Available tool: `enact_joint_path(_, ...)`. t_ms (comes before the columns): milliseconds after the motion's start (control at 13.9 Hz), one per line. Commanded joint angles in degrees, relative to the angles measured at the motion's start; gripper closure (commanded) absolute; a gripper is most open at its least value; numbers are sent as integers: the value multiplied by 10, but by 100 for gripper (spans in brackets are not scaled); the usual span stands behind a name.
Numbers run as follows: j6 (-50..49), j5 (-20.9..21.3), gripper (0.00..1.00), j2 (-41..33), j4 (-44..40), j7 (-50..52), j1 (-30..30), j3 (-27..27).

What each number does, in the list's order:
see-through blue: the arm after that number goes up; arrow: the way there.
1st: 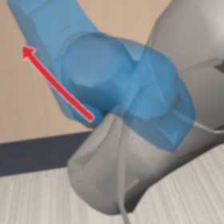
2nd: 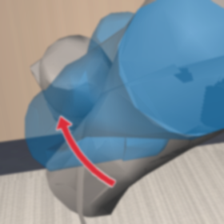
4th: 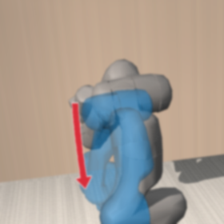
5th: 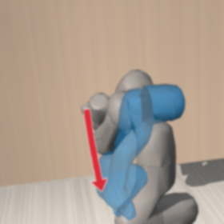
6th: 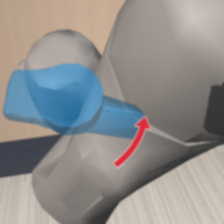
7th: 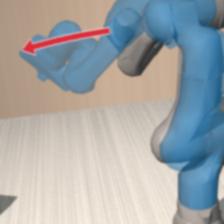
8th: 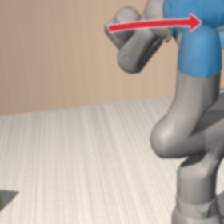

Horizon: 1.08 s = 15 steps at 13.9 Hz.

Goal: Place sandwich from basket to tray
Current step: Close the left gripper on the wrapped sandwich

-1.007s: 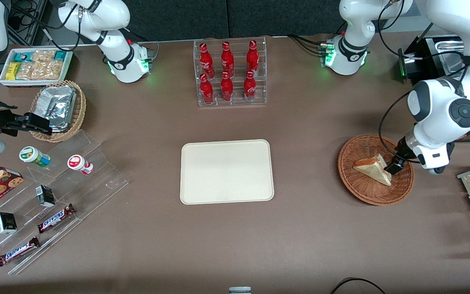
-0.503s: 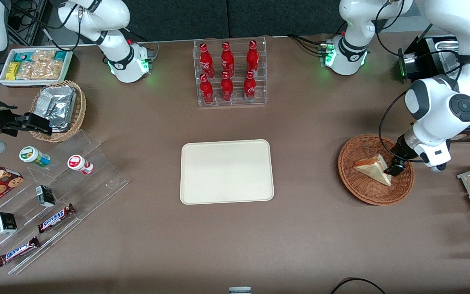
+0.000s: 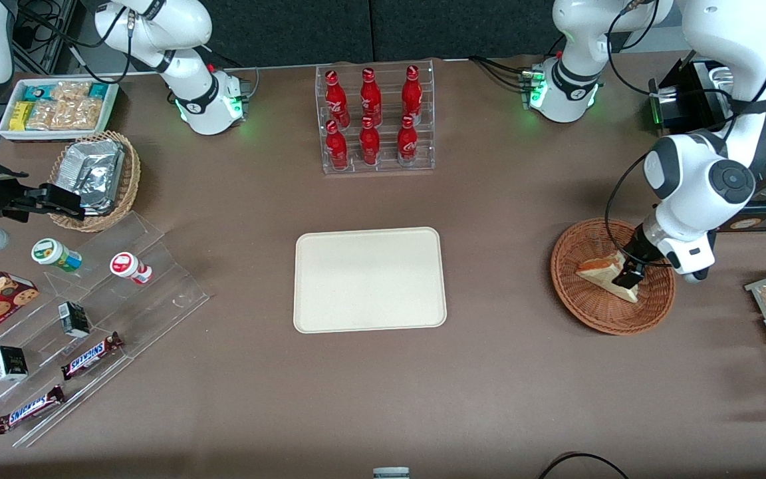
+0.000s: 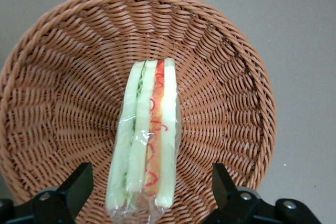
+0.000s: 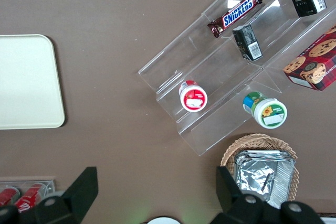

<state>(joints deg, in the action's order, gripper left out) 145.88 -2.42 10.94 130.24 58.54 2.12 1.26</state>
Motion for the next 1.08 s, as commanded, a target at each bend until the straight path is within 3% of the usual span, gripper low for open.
enact_joint_path(0, 29, -7, 0, 14, 6, 8, -4, -1)
enact_joint_path(503, 49, -7, 4, 32, 8, 10, -21, -1)
enact_joint_path(791, 45, -7, 61, 32, 8, 10, -20, -2)
enact_joint_path(935, 43, -7, 80, 32, 7, 8, -20, -2)
enact_joint_path(1007, 43, -7, 84, 31, 7, 6, -20, -2)
